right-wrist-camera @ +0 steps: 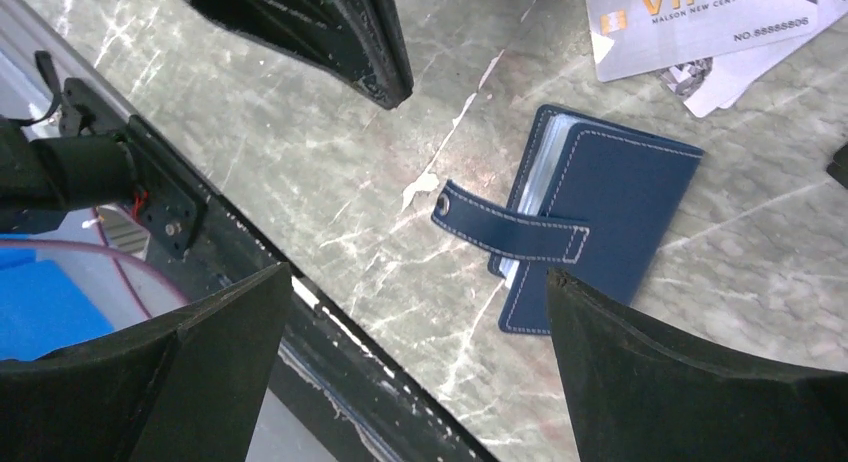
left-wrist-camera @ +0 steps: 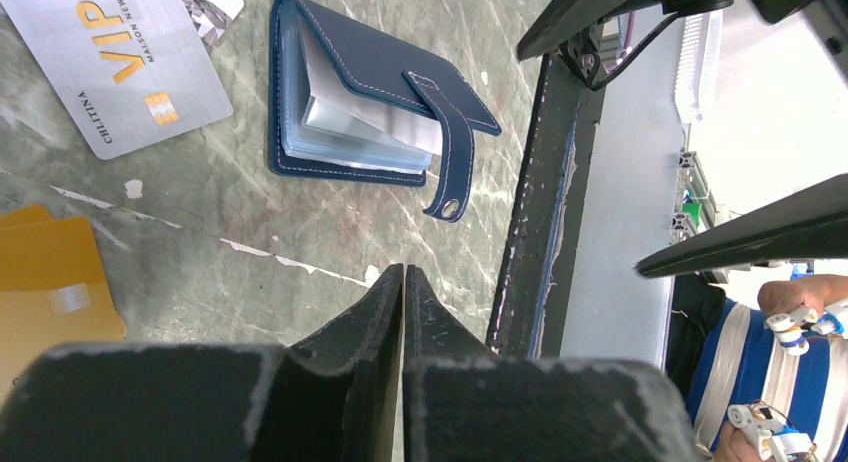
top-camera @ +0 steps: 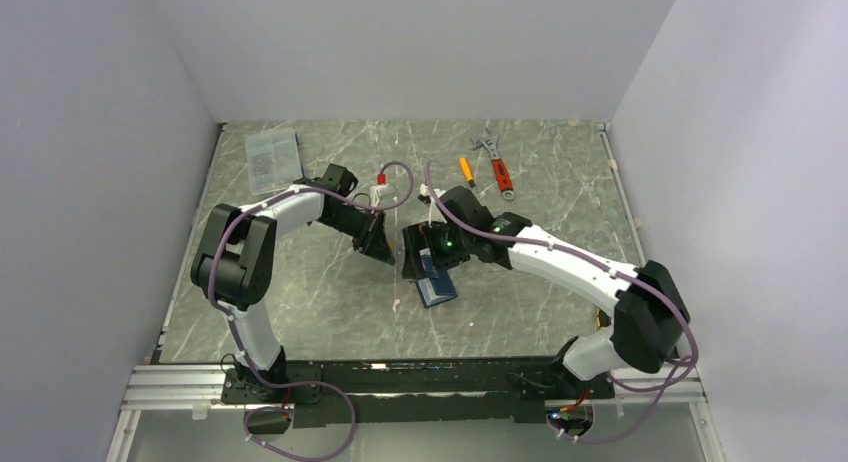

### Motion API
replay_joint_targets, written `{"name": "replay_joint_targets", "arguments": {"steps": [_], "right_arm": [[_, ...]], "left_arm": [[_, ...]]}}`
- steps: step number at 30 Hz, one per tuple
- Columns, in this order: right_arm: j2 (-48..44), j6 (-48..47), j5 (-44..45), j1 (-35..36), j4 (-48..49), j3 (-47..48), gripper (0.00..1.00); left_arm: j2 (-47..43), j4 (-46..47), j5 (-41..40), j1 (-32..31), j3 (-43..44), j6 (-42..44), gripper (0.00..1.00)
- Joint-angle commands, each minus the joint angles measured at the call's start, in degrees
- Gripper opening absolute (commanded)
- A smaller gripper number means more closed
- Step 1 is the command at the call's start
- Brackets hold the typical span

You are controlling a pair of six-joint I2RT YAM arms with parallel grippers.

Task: Put the credit cards into the card holder
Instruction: Close the card holder at the center of the board.

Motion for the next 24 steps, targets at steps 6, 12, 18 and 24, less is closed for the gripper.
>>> {"name": "replay_joint_targets", "arguments": {"steps": [6, 12, 18, 24], "right_arm": [[-7.51, 2.35, -5.86, -13.67, 3.9, -13.3, 1.0], [-3.3, 2.89, -1.57, -11.62, 6.89, -14.45, 0.81], [-0.92, 3.43, 4.83, -7.05, 5.13, -13.09, 0.75], [1.89, 5.27, 10.85, -5.48, 4.89, -13.25, 0.76]], "left_arm": [[-1.34, -0.18, -0.95, -2.86, 4.63, -0.84, 0.09], [-0.54, 7.08, -5.29, -6.8, 0.28, -6.71, 0.02], [1.07, 7.27, -4.83, -6.32, 1.18, -6.34, 0.01], [-0.9, 6.55, -5.35, -6.18, 1.17, -5.33, 0.0]]}}
